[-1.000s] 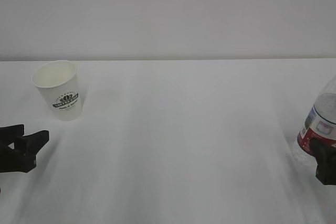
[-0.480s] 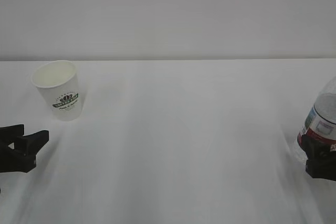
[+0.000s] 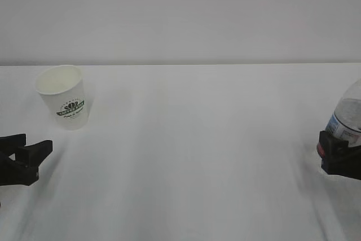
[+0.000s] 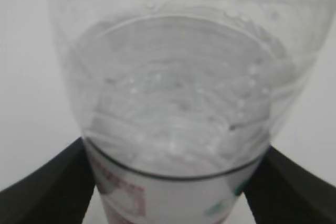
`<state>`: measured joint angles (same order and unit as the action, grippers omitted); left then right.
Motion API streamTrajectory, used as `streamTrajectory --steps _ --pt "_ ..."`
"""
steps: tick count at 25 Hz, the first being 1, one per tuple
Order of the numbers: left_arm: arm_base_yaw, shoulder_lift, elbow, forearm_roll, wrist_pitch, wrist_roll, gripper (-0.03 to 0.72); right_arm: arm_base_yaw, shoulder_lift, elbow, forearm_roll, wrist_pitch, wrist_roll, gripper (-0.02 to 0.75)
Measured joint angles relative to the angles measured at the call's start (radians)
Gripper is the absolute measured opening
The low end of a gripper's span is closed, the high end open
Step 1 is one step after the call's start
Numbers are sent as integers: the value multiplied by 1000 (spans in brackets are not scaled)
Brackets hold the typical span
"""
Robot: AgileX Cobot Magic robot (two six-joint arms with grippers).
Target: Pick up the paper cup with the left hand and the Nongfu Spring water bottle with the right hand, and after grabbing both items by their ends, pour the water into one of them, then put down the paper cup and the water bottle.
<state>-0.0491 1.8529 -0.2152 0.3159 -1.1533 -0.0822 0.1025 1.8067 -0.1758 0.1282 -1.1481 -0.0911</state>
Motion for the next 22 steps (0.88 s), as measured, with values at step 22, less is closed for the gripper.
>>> streamTrajectory --steps 22 --pt "0 -1 0 -2 0 0 454 0 55 -61 28 -5 -67 549"
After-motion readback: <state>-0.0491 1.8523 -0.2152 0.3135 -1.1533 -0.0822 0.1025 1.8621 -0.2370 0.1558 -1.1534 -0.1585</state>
